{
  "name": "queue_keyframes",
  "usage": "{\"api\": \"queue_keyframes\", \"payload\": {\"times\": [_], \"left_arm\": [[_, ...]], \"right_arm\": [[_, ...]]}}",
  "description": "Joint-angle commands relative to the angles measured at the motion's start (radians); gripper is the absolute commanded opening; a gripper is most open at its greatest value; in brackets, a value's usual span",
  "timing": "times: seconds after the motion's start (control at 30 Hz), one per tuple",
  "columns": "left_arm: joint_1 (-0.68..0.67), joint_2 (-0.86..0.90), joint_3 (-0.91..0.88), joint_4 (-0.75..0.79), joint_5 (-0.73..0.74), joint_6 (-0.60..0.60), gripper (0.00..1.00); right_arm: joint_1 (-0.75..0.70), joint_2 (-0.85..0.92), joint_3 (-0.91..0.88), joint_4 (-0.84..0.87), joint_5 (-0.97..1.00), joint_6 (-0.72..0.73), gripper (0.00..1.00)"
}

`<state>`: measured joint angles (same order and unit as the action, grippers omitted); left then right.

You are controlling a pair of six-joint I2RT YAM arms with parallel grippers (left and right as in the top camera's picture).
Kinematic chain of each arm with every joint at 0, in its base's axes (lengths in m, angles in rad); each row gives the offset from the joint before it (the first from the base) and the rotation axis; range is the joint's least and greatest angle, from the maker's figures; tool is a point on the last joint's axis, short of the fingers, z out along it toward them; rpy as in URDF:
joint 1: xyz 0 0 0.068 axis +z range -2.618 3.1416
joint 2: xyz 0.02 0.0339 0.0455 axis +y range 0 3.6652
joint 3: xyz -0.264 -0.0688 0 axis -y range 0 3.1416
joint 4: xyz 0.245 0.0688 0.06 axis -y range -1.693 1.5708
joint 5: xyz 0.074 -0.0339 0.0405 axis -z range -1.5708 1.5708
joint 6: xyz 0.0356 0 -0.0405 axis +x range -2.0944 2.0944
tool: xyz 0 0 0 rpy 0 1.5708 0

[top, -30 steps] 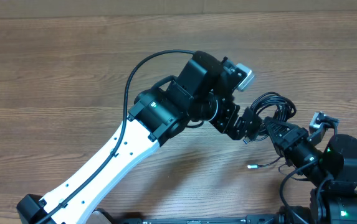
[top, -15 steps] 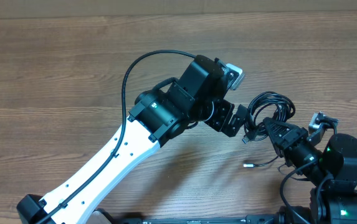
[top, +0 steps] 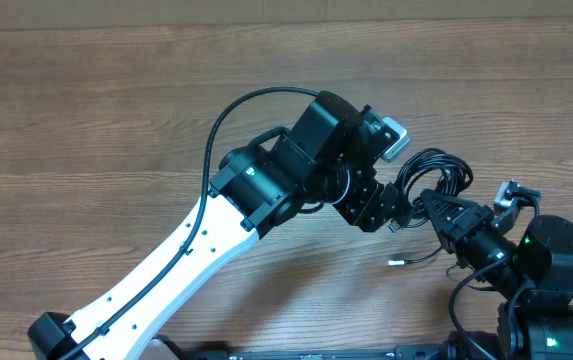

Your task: Untangle cables

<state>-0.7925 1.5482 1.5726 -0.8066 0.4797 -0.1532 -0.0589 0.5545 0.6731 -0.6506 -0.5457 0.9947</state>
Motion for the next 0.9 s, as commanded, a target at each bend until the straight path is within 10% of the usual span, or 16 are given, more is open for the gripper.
{"api": "queue_keyframes", "payload": {"times": [0.0,0.27,0.57,0.87], "left_arm": [[-0.006,-0.017,0.006,0.027,0.06,0.023,0.86],[-0.006,-0.012,0.006,0.08,0.071,-0.054,0.9],[-0.006,-0.005,0.006,0.078,-0.031,-0.145,0.48],[-0.008,0.003,0.006,0.066,-0.035,-0.188,0.5]], "right_arm": [[-0.002,-0.013,0.014,0.015,-0.028,0.005,0.04],[-0.002,-0.013,0.014,0.072,-0.108,0.004,0.04],[-0.002,-0.013,0.014,0.094,-0.142,0.008,0.04],[-0.002,-0.013,0.014,0.12,-0.152,0.031,0.04]]}}
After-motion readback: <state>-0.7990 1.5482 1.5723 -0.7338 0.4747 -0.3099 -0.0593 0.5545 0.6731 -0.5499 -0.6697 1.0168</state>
